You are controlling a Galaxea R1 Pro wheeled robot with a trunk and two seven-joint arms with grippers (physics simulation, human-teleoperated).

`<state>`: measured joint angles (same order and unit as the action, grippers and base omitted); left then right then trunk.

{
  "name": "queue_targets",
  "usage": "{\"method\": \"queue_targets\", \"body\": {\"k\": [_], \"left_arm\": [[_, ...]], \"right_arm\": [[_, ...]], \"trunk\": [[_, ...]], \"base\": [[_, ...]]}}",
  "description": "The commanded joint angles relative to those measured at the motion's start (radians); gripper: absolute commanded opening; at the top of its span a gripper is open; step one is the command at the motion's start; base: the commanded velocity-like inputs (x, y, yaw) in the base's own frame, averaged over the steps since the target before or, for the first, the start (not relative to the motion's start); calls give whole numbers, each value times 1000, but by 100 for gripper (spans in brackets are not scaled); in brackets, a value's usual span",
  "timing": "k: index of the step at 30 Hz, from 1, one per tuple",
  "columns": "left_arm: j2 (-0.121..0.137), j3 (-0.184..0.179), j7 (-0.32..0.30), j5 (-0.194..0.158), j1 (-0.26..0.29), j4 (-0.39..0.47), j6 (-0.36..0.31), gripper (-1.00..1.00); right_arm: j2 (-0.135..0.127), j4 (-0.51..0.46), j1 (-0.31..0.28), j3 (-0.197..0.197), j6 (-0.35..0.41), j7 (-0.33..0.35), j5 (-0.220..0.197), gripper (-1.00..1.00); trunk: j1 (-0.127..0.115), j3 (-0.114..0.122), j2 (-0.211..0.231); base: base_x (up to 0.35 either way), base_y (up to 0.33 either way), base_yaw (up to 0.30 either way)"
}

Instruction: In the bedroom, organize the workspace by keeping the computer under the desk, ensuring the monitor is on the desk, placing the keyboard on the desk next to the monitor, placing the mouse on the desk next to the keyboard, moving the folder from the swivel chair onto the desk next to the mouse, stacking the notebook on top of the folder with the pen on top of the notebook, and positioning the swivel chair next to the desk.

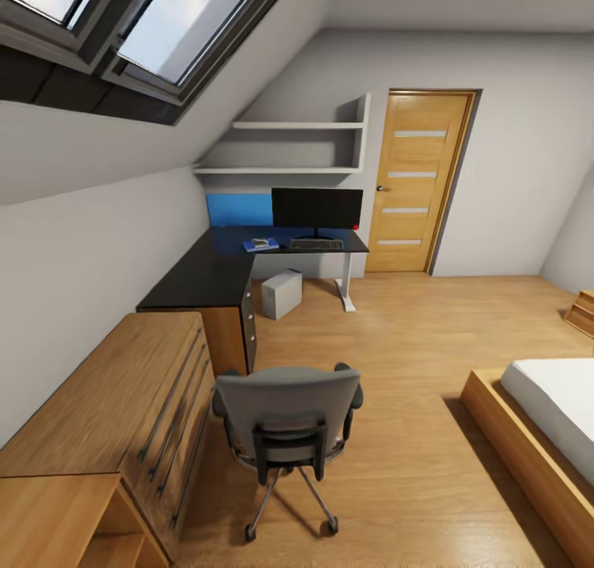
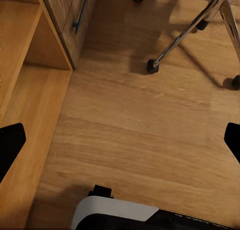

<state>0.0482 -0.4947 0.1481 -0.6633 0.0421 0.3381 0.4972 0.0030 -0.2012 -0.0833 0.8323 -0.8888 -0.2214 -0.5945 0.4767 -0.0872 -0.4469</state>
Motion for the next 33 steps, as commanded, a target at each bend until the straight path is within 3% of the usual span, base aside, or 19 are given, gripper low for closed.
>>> {"method": "queue_targets", "body": {"k": [1,27,33], "left_arm": [[1,-8,8,-2,1,1,3,100],[1,-10,9,4,1,9,4,100],[-2,-10,16,1,1,23,2,100]], "right_arm": [[0,0,-1,8,-2,-9,-1,100],[0,1,-1,14,-1,-5,6,100],[-1,3,-1,15,-2,-3,6,100]], "trunk": [[0,-2,-2],[0,-2,-2],[23,-21,-44]], "base": [[-245,0,0],[-55,19,0],[0,0,0]]}}
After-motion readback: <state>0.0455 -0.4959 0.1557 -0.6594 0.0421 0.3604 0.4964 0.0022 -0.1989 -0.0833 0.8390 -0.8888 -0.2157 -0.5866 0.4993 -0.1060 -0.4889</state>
